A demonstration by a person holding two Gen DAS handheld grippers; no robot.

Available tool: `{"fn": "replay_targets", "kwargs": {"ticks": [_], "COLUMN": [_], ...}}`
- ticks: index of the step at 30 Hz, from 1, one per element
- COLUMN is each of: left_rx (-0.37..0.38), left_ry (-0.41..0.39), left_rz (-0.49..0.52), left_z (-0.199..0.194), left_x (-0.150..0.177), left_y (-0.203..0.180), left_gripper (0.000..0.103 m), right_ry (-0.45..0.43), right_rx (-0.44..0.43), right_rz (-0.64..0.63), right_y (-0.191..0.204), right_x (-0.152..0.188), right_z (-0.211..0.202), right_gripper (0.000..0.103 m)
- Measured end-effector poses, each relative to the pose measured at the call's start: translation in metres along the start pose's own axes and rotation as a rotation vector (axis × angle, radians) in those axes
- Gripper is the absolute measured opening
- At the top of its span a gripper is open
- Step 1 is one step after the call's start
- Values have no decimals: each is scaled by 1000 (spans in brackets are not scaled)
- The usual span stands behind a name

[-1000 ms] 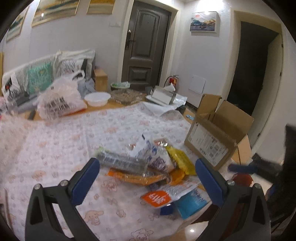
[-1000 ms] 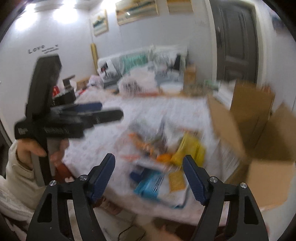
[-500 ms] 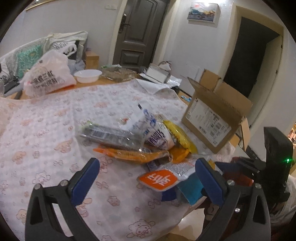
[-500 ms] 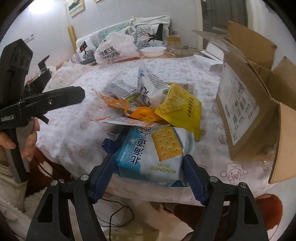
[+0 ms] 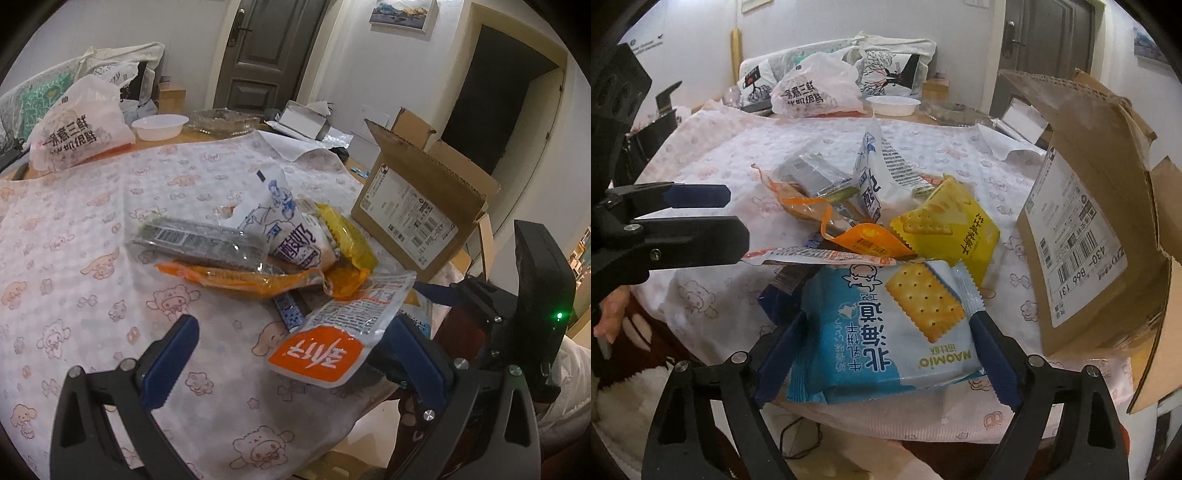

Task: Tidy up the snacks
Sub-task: 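Lower the right gripper onto the blue NAOMIO cracker pack and close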

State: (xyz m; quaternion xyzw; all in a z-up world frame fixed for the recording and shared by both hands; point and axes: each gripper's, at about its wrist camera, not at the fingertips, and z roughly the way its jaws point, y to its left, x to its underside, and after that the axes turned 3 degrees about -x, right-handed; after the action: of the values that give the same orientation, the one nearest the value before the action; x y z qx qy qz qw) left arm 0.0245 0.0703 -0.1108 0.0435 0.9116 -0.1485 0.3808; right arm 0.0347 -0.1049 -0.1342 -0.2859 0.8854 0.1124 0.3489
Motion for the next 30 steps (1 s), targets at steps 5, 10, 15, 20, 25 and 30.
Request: {"fn": "replay_targets", "kwargs": {"ticks": [5,10,15,20,25,30], "left_rx": [-2,-4,-15,-37,-37,-42], "left_ry": [4,4,7,26,41,59], "left_rz": [9,13,18,27,44,67], "left_z": [-1,-2,-1,5,10,16], "left_x": [0,-1,-2,0,1,2], "left_y": [-3,-7,-9,-11,-15,-19], "left_gripper": [102,102,102,102,102,102], "right_ry": [21,-4,-14,-15,-33,-57], "right_rx": [27,21,59,102,118,149], "right_rz": [-47,-25,-8,-8,23,39], "right_y": [0,-6,-14,-16,-20,-18], "right_x": [0,4,7,12,20,25], "right_z": [1,-10,-15,-20,-24,-25], "right_gripper": [74,67,63,65,79,81]}}
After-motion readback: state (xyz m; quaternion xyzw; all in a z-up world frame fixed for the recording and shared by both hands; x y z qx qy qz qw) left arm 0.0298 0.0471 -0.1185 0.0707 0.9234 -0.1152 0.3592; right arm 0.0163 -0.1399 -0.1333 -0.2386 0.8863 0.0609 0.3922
